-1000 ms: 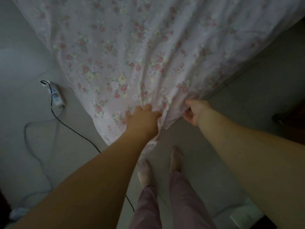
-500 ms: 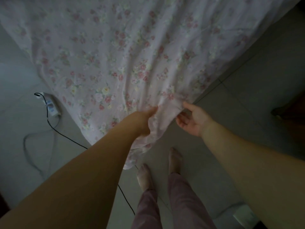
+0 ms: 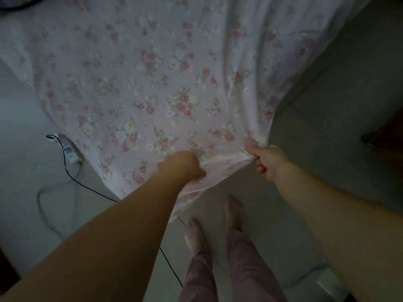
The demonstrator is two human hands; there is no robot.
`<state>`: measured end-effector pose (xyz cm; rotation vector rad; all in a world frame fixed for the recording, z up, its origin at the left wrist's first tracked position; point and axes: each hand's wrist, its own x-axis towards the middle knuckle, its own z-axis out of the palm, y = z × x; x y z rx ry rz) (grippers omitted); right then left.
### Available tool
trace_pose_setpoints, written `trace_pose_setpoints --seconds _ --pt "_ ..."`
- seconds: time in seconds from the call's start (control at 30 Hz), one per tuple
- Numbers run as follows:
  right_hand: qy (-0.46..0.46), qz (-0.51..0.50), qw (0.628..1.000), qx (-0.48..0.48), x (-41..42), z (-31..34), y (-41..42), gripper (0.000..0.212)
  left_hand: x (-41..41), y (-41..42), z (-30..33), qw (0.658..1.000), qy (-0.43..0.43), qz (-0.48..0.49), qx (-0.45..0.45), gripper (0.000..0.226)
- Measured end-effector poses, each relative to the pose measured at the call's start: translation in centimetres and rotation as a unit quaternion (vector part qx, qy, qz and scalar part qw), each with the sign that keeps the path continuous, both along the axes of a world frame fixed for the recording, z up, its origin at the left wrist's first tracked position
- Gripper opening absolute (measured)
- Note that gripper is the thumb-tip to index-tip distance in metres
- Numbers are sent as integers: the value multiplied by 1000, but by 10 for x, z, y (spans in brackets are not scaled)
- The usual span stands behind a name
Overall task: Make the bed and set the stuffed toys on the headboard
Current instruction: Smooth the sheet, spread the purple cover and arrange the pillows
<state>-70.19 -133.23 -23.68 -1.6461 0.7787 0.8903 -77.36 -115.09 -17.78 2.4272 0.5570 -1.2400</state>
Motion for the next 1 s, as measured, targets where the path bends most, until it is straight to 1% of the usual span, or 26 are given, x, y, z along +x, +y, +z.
trace_pose_setpoints --seconds 0.03,0.07,0.1,0.13,0.2,0.23,0.27,0.3,0.37,0.4,0.47,0.5,0.57,0.67,0.7,0.73,0.77,0.8,0.83,0.9,0.93,0.97,1.0 --pt "-9 9 1000 -14 1 1 2 27 7 1 2 996 -69 40 41 26" --pt "-11 17 1000 -17 0 1 4 26 10 2 1 986 -131 59 82 26" --pt "-6 22 1000 -8 1 4 6 24 15 0 -1 979 -164 59 106 29" --pt "10 28 1000 7 1 5 6 22 16 -2 -3 980 -160 46 105 38" --pt "40 42 997 41 6 6 2 19 23 -8 -7 991 -111 21 78 54" --pt "55 44 996 60 12 7 0 15 29 -12 -10 992 -101 16 78 56" --pt "71 32 993 88 16 8 0 10 32 -13 -11 990 -109 16 87 54" --pt "89 0 989 122 26 7 0 8 39 -14 -12 987 -131 12 95 53" --pt "95 -101 972 189 47 4 4 19 51 -19 -13 983 -160 -9 94 63" --pt "80 -138 967 201 58 0 6 27 58 -22 -12 983 -157 -23 86 71" --pt "50 -198 959 197 80 -11 9 42 73 -25 -13 987 -130 -47 87 83" --pt "37 -223 954 196 89 -14 9 44 80 -25 -12 987 -115 -58 92 88" --pt "15 -255 950 178 106 -21 1 37 89 -26 -13 989 -87 -72 98 95" --pt "-15 -256 955 150 123 -17 -25 27 99 -28 -12 991 -45 -81 93 101" --pt "-30 -250 962 105 124 -18 -35 18 103 -29 -11 992 -30 -84 87 101" --pt "-43 -232 970 56 123 -17 -41 15 108 -28 -10 993 -15 -83 82 99" --pt "-59 -215 975 17 121 -20 -45 18 113 -26 -7 994 1 -80 77 95" --pt "-68 -210 975 3 119 -19 -44 19 120 -23 -3 995 13 -73 74 87" --pt "-71 -219 973 3 118 -23 -41 15 128 -21 0 995 11 -64 72 76" --pt "-43 -227 973 23 121 -19 -35 12 146 -21 4 995 -41 -48 76 50" --pt "-11 -235 970 60 127 -14 -33 9 157 -26 5 992 -83 -48 76 46" --pt "15 -233 968 97 131 -12 -33 7 165 -33 5 990 -115 -56 68 50" --pt "37 -231 963 131 138 -10 -33 12 174 -41 5 988 -127 -73 53 59"
